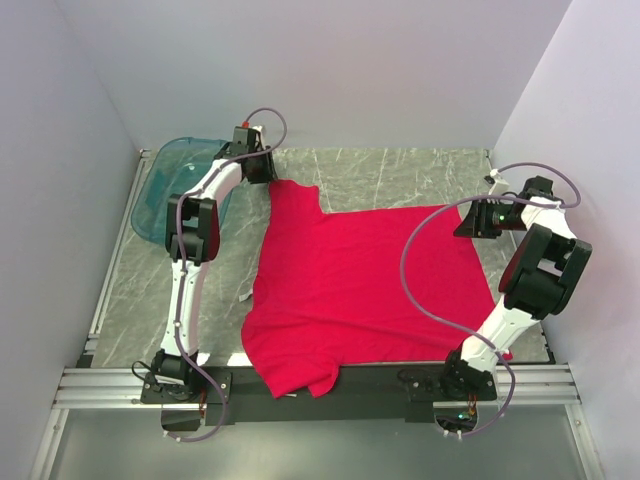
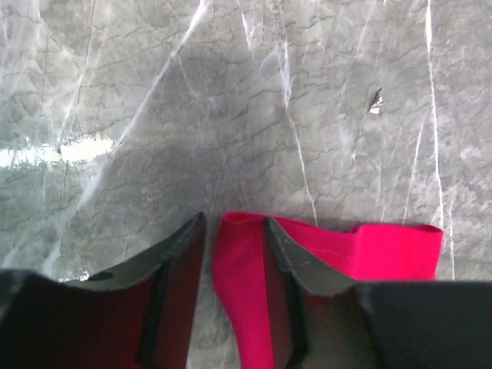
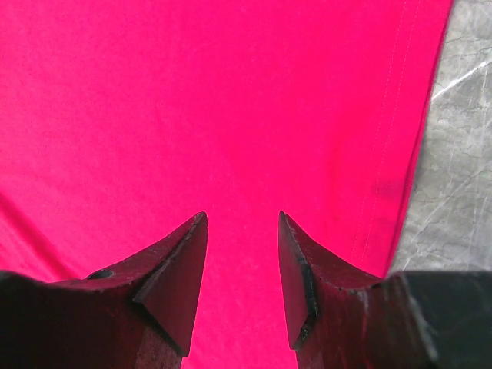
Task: Fold and stack the t-shirts
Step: Flatten the tshirt out
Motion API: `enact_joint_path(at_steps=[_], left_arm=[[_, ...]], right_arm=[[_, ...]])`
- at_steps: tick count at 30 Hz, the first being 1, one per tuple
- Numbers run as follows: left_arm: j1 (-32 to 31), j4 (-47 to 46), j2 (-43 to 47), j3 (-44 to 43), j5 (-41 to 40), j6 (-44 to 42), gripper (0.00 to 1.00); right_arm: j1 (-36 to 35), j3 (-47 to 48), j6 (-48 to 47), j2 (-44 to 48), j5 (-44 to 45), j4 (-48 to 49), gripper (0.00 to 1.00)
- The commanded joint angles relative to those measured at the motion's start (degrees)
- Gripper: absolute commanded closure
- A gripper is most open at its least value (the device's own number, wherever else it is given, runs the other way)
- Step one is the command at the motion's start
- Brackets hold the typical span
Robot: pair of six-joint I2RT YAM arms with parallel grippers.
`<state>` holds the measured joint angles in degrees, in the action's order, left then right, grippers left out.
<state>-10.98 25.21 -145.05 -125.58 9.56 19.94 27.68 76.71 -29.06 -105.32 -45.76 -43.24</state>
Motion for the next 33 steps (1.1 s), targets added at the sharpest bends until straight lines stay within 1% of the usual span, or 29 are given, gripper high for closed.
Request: enact_joint_path(at_steps=[1,3,6,9,13,15,17,20,21,23,25,26,29,33], left_arm=[[-0.09,1.16,-0.93,-2.39,2.04,-1.58,0.59],[-0.09,1.24,-1.02,-1.95,2.65,-1.66,0.62],[-0.09,1.86,-1.28,-1.16,1.61,-1.66,0.71],[-0.09,1.95,-1.2,-0.19,1.16,-2.01,0.74],[-0.09,1.95,-1.55,-0.19,1.86,-1.93,0.87],[-0.09,1.6,-1.37,-0.19,2.65,-1.84,0.91],[-0.09,1.16,-1.02,0.16,3.27,-1.75,0.99],[-0.09,-1.91,1.61,3.31,3.45,-1.05,1.0],[-0.09,-4.18,3.53,4.45,3.36,-0.79,1.0],[0.0,-6.13,5.3,7.18,3.18,-0.26,1.0],[0.0,-8.24,7.41,8.85,3.18,0.35,1.0],[0.0,-8.77,7.85,9.21,3.27,0.88,1.0],[0.0,-9.66,9.0,9.56,3.71,1.76,1.0],[0.0,-9.04,8.65,8.51,4.67,1.85,1.0]], right_arm=[[0.09,0.11,0.67,0.64,-0.91,1.23,0.51],[0.09,0.46,0.76,0.47,-1.09,1.14,0.51],[0.09,0.99,0.93,0.29,-1.0,0.88,0.51],[0.0,1.43,0.93,0.11,-0.91,0.62,0.51],[0.0,2.22,0.93,-0.33,-0.65,0.09,0.51],[-0.61,3.61,0.58,-1.12,0.31,-0.7,0.51],[-1.49,4.94,0.32,-2.43,2.41,-1.49,0.51],[-3.6,9.93,1.89,-4.97,5.84,-1.49,0.51],[-4.56,11.52,2.86,-5.94,8.47,-1.32,0.51],[-5.27,16.77,6.19,-9.19,10.94,-1.32,0.51],[-6.23,20.66,10.05,-11.74,15.77,-1.66,0.51],[-6.67,24.42,10.86,-14.45,17.27,-2.02,0.51],[-7.47,29.71,13.76,-19.04,21.23,-2.9,0.51],[-8.61,32.36,16.57,-22.38,24.04,-1.68,0.52]])
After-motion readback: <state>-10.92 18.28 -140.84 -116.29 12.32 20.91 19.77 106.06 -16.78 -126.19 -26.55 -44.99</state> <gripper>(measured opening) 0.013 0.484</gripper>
